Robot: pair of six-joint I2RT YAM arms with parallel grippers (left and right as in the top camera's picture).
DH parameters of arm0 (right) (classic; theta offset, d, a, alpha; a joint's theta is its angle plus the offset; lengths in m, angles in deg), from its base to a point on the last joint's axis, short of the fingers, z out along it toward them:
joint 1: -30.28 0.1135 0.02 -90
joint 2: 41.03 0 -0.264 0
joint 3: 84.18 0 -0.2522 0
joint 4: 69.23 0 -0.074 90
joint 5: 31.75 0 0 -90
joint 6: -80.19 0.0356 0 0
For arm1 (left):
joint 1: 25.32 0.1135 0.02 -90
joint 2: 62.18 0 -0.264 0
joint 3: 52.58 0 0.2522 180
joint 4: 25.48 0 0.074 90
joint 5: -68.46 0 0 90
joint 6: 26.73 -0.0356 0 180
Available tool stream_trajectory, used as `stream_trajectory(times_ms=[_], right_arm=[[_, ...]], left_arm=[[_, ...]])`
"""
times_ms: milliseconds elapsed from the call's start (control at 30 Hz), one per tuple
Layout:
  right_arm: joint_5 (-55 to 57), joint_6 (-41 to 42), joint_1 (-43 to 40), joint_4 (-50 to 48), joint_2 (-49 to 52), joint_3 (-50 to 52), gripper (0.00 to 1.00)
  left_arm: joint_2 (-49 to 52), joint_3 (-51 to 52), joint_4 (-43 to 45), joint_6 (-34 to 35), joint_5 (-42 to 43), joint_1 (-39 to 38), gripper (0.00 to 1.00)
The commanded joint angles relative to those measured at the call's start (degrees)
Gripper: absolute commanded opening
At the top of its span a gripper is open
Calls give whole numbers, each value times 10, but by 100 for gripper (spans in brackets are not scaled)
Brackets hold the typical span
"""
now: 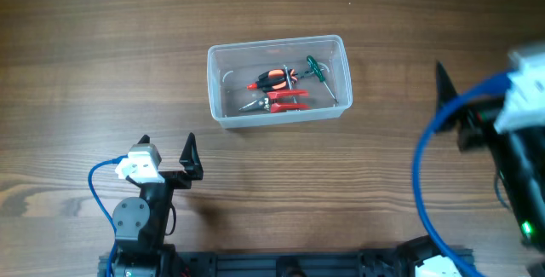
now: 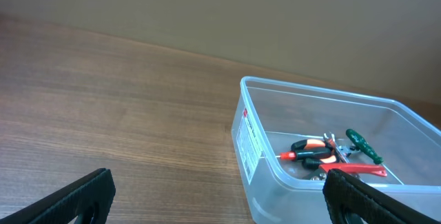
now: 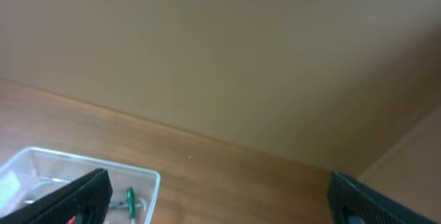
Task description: Pack container
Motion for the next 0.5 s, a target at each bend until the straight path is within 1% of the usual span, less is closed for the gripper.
stream_trajectory(times_ms=[0, 200, 300, 467], right_arm=[[25, 54, -2, 46, -24, 6, 100], [25, 51, -2, 162, -26, 9, 100], [25, 51, -2, 189, -26, 9, 100], [25, 51, -2, 195, -26, 10, 100]], left_arm=[[-1, 3, 0, 7, -1, 3, 100], [-1, 2, 0, 7, -2, 3, 100], [-1, 2, 0, 7, -2, 3, 100], [-1, 2, 0, 7, -2, 3, 100]])
